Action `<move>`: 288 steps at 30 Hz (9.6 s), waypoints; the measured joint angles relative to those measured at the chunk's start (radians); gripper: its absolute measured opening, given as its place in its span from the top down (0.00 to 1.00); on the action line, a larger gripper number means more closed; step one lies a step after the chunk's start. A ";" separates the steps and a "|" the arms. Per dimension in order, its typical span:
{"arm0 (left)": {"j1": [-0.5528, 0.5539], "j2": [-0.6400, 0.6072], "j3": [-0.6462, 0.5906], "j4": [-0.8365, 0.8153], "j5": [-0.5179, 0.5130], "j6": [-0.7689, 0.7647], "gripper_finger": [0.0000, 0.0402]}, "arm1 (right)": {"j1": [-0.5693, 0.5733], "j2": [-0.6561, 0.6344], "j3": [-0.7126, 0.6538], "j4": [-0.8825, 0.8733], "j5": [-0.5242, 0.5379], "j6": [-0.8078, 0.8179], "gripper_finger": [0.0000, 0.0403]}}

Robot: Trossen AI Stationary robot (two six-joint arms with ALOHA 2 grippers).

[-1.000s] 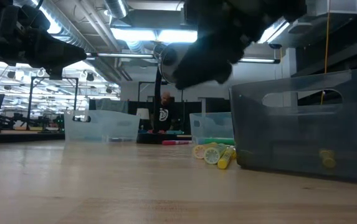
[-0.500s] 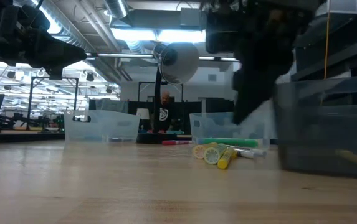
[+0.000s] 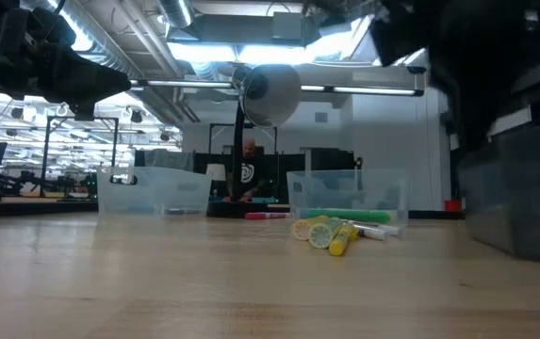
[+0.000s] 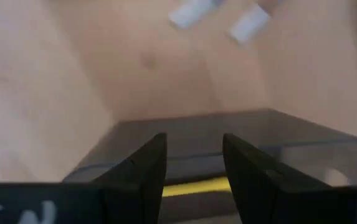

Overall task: Pick & Place Markers
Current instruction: Adjust the black bin, then put the yellow highlighter pen into the right transparent bin

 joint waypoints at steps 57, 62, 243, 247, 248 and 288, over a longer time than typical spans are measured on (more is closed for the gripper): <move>0.000 0.000 0.000 0.000 0.000 0.000 0.82 | -0.165 0.144 -0.001 0.686 0.025 -0.661 0.61; 0.000 0.000 0.000 0.000 0.000 0.000 0.82 | -0.192 0.148 -0.001 0.640 0.032 -0.986 0.61; 0.000 0.000 0.000 0.000 0.000 0.000 0.82 | -0.415 -0.261 -0.114 0.155 0.311 -0.537 0.85; 0.000 0.000 0.000 0.000 0.000 0.000 0.82 | -0.445 -0.261 -0.114 0.142 0.285 -0.582 0.85; 0.000 0.000 0.000 0.000 0.000 0.000 0.82 | -0.449 -0.261 -0.114 0.144 0.287 -0.596 0.85; 0.000 0.000 0.000 0.000 0.000 0.000 0.82 | -0.460 -0.658 -0.789 1.357 0.474 -0.647 0.85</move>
